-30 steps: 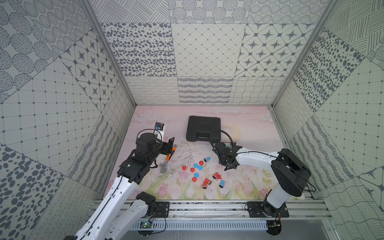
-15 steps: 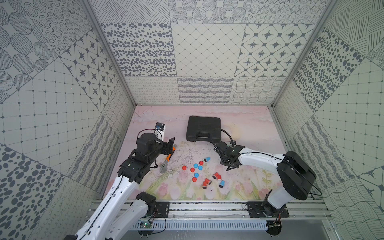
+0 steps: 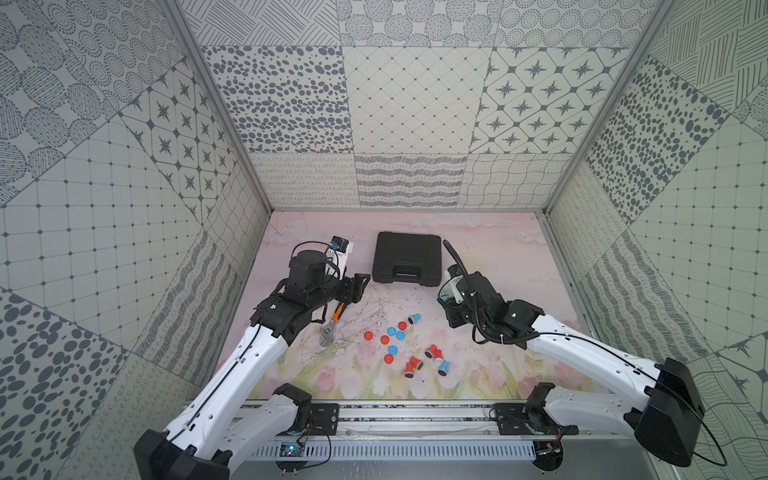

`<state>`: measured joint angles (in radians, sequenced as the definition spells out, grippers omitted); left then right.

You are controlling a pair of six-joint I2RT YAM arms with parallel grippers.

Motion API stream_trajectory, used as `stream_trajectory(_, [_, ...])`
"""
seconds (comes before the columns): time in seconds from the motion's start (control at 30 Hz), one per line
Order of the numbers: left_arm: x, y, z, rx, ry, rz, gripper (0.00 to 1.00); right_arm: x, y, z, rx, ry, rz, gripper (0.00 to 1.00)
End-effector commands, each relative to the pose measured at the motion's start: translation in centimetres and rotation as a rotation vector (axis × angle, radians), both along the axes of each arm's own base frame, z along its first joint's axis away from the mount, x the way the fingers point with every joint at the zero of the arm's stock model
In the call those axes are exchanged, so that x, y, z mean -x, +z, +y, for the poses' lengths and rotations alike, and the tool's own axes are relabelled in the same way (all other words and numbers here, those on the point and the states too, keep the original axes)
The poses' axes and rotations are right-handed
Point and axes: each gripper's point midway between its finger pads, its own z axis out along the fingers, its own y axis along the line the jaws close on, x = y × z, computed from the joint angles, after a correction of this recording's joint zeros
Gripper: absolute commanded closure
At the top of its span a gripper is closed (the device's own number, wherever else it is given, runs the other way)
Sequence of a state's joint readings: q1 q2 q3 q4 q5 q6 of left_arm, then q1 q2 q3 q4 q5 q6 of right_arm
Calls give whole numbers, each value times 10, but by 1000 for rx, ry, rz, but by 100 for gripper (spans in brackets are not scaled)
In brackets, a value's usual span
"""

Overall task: Close the stamp cap
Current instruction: Pick up the stamp from the center of the board.

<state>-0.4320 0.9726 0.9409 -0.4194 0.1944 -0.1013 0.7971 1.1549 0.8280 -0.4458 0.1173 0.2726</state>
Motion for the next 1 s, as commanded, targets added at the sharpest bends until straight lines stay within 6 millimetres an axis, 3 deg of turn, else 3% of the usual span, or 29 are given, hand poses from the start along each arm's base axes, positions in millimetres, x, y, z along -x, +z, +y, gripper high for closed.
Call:
stream_trajectory(0.0, [19, 11, -42, 121, -147, 104, 25, 12, 34, 39, -30, 358, -185, 84])
stream_trajectory(0.2, [28, 12, -74, 237, -213, 234, 29, 41, 60, 69, -32, 715, -335, 81])
stream_trajectory(0.4, [41, 8, -98, 313, -251, 341, 33, 51, 75, 80, 19, 849, -489, 81])
stream_trajectory(0.6, [58, -2, -119, 311, -285, 433, 36, 52, 84, 88, 59, 881, -556, 81])
stream_trajectory(0.77, [71, -12, -127, 293, -303, 489, 41, 52, 91, 90, 89, 883, -602, 81])
stream_trajectory(0.97, [84, -10, -134, 319, -346, 518, 47, 52, 92, 88, 106, 876, -614, 81])
